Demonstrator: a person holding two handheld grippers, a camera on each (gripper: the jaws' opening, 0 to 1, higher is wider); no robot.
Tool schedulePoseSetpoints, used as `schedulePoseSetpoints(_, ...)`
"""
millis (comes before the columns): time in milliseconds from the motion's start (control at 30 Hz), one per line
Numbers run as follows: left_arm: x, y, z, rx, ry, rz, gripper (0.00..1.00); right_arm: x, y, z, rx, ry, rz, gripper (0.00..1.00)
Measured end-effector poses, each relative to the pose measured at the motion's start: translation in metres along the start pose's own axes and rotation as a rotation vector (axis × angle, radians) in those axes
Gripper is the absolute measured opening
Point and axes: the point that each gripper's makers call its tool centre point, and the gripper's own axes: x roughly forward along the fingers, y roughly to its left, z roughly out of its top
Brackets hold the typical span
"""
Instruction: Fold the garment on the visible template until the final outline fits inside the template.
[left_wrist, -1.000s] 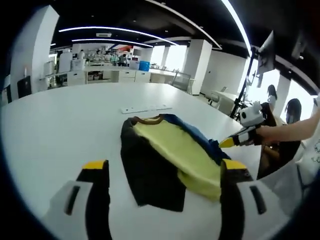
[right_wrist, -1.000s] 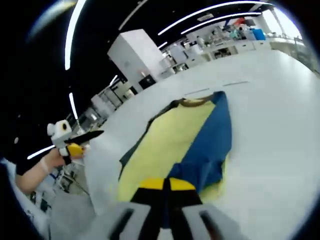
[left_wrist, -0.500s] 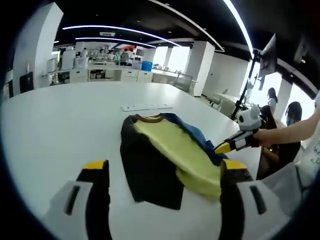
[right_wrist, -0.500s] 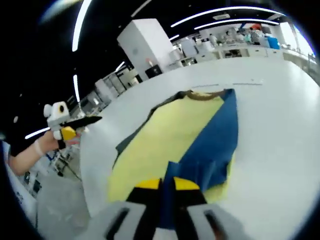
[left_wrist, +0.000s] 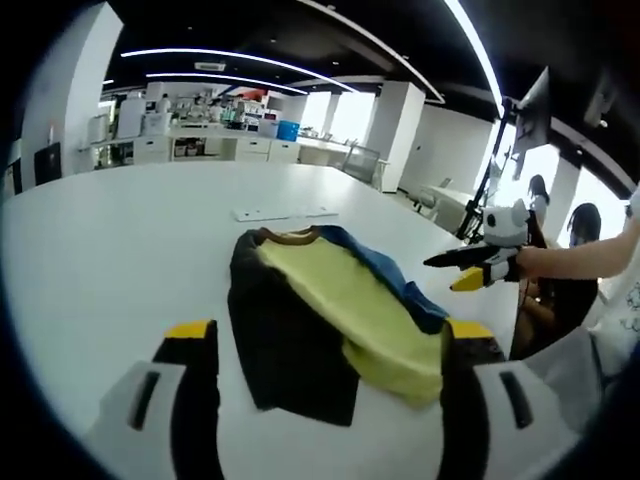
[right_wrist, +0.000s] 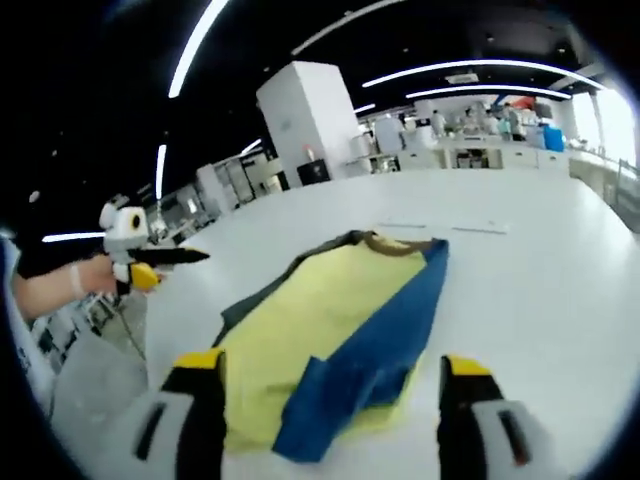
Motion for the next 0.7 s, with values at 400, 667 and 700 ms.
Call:
schedulePoseSetpoints(400,-0.005,0.006,-0.004,-0.019,-0.001,0.011,0.90,0.003,0.012,-0.006,-0.017,0.033,0.035,0.82)
schedulePoseSetpoints(667,-0.007,0.007,-0.005,-0.044,-0.013,0.018,0.90,0.004,0.018,-0.013,0.007,0.065,0.054,0.36)
schedulePoseSetpoints(700,-0.007,0.007,-0.005,-0.045,-0.012,0.018,0.90,0.005,0.017,-0.015,0.018,0.072,0.056,0.35)
